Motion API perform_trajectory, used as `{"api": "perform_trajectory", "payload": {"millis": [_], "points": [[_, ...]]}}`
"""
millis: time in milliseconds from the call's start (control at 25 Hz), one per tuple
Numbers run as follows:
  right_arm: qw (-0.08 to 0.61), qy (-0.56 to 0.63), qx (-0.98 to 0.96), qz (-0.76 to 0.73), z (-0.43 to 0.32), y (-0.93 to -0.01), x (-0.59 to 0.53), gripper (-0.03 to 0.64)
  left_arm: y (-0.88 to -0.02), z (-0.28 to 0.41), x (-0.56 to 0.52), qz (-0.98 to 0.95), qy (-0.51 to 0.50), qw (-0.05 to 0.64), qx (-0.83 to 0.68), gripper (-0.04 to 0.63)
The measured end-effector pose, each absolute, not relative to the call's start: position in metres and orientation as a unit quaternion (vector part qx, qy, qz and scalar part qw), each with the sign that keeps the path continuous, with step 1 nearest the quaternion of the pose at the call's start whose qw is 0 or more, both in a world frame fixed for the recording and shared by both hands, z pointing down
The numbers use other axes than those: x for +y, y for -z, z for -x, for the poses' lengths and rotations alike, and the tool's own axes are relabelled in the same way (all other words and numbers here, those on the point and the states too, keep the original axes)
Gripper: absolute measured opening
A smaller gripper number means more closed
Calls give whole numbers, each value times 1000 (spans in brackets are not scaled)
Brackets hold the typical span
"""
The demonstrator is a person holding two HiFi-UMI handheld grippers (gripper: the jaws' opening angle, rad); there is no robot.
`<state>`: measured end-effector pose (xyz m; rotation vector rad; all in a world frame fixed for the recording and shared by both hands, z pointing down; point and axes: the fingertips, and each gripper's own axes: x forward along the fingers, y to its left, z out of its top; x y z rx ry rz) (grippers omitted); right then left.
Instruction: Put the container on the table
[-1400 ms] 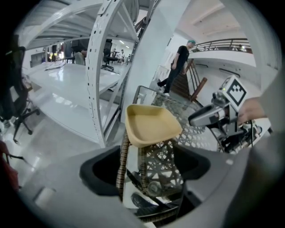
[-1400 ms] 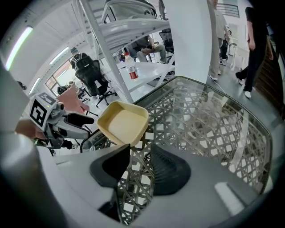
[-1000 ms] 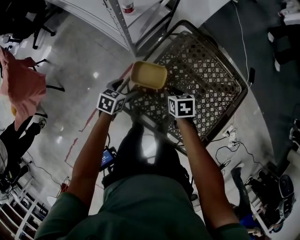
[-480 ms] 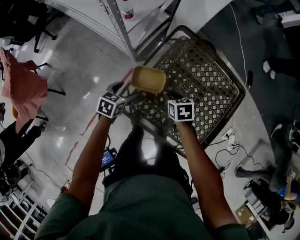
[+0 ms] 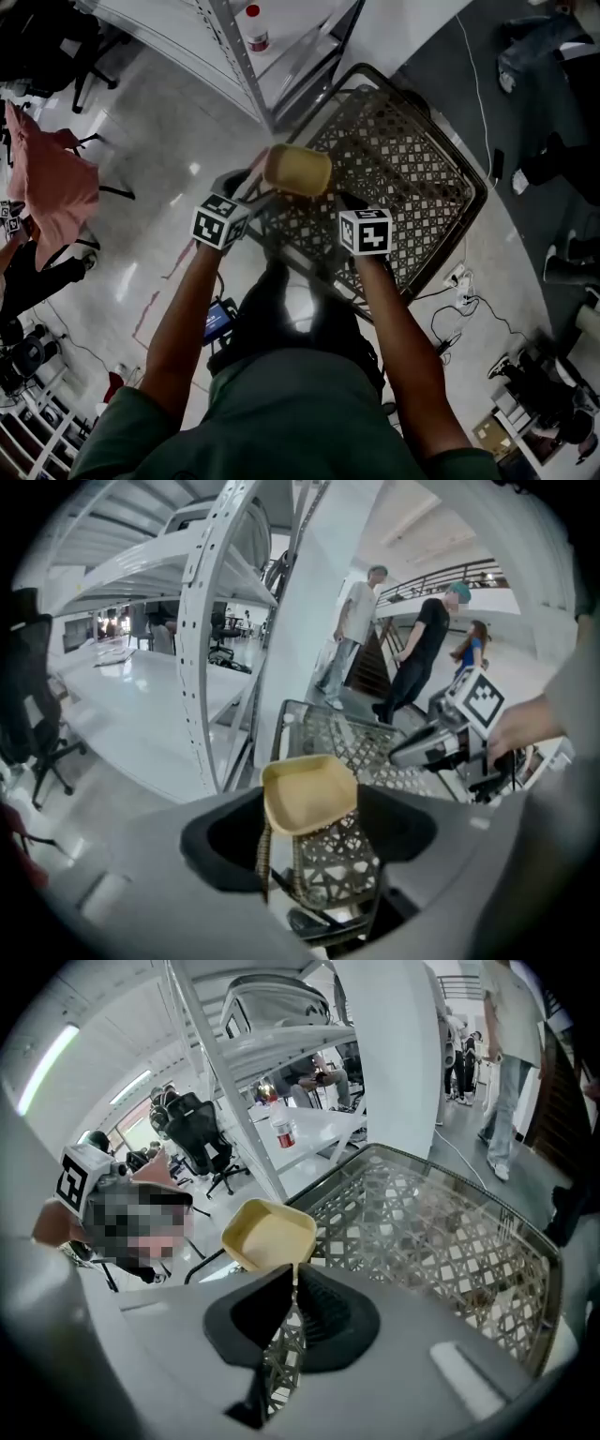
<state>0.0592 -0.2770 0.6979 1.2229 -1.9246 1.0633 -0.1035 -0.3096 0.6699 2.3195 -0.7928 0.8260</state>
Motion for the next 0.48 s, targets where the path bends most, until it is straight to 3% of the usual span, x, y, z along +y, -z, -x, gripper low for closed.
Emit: {"api": "perform_trajectory", "payload": {"millis": [40, 480], "points": [[304, -396, -732, -464, -59, -693, -279, 6, -663, 103, -311, -864, -304, 270, -296, 303], [267, -306, -779, -478, -59, -610, -296, 5, -583, 92, -327, -896, -256, 208, -297, 139]]}}
